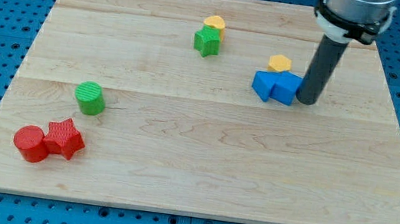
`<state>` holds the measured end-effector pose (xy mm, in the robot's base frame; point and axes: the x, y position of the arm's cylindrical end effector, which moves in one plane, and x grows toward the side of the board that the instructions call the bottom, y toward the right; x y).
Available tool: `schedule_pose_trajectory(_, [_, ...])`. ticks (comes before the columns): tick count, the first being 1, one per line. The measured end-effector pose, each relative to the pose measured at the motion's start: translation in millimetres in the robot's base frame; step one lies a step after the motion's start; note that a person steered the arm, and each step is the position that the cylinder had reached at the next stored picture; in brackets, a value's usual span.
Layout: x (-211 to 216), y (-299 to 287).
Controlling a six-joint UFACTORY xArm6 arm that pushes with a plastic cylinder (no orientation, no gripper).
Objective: Move the blue blocks to the center of the board
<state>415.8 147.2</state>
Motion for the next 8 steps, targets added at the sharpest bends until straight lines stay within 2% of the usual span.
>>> schedule_pose_trajectory(2, [-36,-49])
schedule_pose_trajectory(6, [-54,-121])
schedule_pose_trajectory(7, [-51,-124])
schedule_pose_trajectory(8, [11,-101])
